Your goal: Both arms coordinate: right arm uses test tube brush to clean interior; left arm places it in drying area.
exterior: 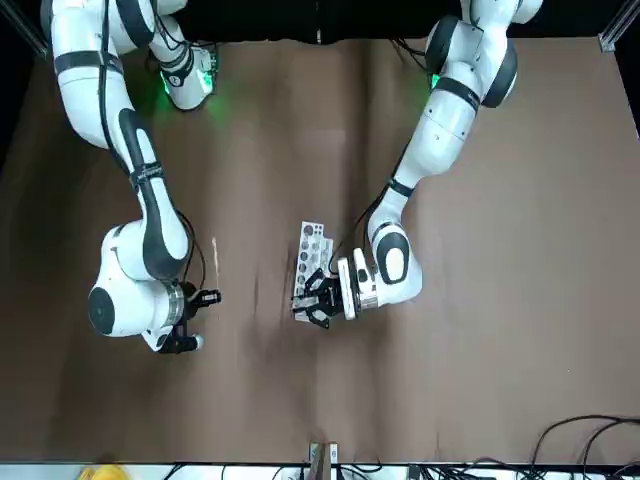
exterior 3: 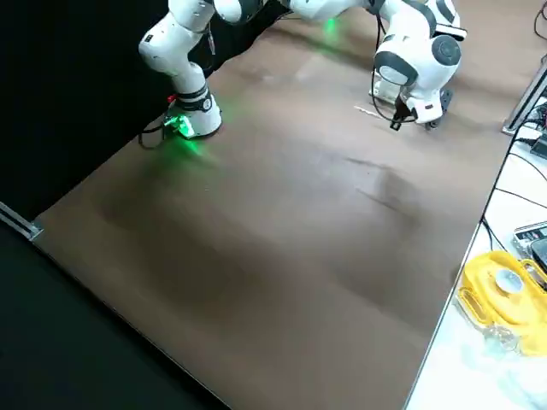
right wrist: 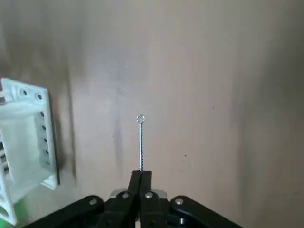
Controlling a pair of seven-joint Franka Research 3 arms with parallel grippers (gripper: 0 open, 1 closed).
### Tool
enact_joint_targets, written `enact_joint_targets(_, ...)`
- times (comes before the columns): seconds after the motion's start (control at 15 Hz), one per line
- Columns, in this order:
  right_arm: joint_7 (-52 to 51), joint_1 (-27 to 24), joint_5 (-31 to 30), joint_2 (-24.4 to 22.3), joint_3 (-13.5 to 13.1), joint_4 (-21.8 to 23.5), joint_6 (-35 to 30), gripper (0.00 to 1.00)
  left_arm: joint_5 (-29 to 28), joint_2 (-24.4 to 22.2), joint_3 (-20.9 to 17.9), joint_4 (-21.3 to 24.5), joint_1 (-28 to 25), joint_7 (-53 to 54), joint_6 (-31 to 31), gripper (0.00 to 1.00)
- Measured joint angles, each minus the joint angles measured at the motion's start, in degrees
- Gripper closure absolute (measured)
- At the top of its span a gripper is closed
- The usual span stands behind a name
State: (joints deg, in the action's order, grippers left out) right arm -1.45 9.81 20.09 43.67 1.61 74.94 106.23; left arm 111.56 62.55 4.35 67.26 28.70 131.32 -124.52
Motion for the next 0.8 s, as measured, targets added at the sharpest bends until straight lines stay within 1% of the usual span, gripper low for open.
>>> enact_joint_targets(0.07,4.64,0.72,-0.98,0.02,0.01,0.02,0.07,0.98,0.0,-0.8,-0.14,-0.16,0.0,0.0,-0.01,0.77)
enact_joint_targets(0.13,6.47,1.11,-1.29,0.05,0.01,0.14,0.87,0.98,0.0,-1.15,-0.15,-0.17,0.0,0.0,-0.01,0.77)
enact_joint_targets(0.27,9.36,1.84,-1.47,0.15,0.01,1.58,5.01,0.98,0.0,-1.82,-0.18,-0.18,0.0,0.0,-0.02,0.77)
enact_joint_targets(0.6,10.77,3.05,-1.49,1.15,0.01,7.43,15.32,0.98,0.0,-5.01,-0.23,-0.22,0.0,-1.2,-1.25,0.77)
enact_joint_targets(0.8,10.95,3.08,-1.49,1.48,-0.06,8.92,16.94,0.98,-1.24,-6.69,-0.23,-0.2,0.0,-4.49,-2.0,0.77)
